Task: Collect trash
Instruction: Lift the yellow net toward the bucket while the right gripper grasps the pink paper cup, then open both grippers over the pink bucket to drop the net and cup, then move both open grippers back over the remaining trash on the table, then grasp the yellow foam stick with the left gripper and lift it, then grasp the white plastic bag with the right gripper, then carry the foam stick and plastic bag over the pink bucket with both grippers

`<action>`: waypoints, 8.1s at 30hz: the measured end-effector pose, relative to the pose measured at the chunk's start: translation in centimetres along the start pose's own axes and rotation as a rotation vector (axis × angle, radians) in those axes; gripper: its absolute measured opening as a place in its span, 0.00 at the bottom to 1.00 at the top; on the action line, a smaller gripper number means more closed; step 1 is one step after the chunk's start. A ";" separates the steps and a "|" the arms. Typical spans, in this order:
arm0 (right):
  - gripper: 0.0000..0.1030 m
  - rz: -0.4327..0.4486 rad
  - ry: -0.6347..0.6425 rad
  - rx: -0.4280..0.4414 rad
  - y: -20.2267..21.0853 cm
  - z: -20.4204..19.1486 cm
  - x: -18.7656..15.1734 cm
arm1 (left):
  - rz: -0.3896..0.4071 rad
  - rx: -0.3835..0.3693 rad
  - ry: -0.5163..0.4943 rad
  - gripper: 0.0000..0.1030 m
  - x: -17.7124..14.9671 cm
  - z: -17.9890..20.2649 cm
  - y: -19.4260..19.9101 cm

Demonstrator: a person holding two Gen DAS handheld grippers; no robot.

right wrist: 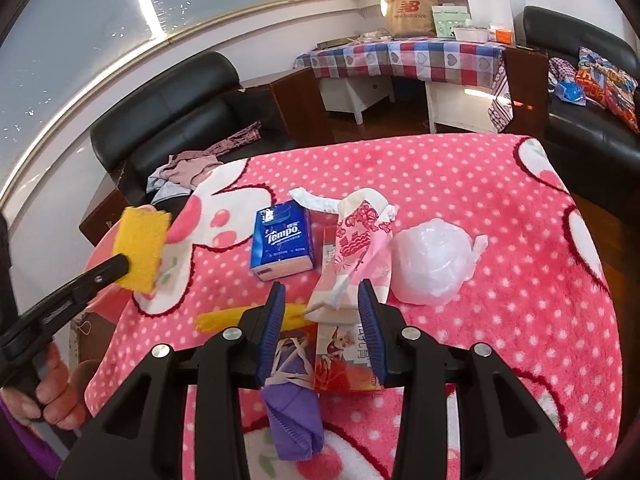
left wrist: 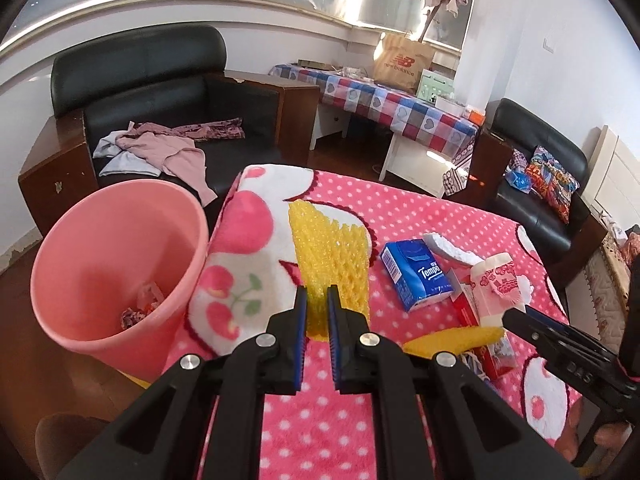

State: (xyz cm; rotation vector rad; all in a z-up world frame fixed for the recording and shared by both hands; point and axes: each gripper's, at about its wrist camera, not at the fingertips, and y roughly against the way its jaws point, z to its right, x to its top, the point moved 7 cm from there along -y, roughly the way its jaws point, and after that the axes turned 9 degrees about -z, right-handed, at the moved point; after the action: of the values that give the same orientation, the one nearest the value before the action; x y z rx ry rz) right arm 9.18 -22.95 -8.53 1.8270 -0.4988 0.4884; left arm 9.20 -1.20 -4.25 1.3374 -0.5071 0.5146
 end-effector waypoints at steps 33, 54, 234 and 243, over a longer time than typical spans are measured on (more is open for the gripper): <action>0.12 0.169 0.188 0.080 5.0 -11.0 2.0 | 0.230 0.092 0.065 0.09 -1.3 -6.0 10.3; 0.12 0.074 0.394 0.281 -0.4 -26.0 2.1 | 0.257 0.241 0.229 0.09 -1.5 -17.2 11.2; 0.18 0.023 -0.023 -0.172 0.6 4.8 2.0 | -0.024 -0.018 -0.054 0.08 0.4 1.4 -0.7; 0.18 0.076 0.104 -0.088 2.0 -1.6 4.1 | 0.076 0.068 -0.005 0.08 2.0 -1.1 1.8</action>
State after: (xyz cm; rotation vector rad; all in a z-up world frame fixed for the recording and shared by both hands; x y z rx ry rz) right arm 11.28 -22.38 -4.18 1.6936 -0.5119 0.6008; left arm 9.73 0.27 -1.84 1.3887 -0.5509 0.5956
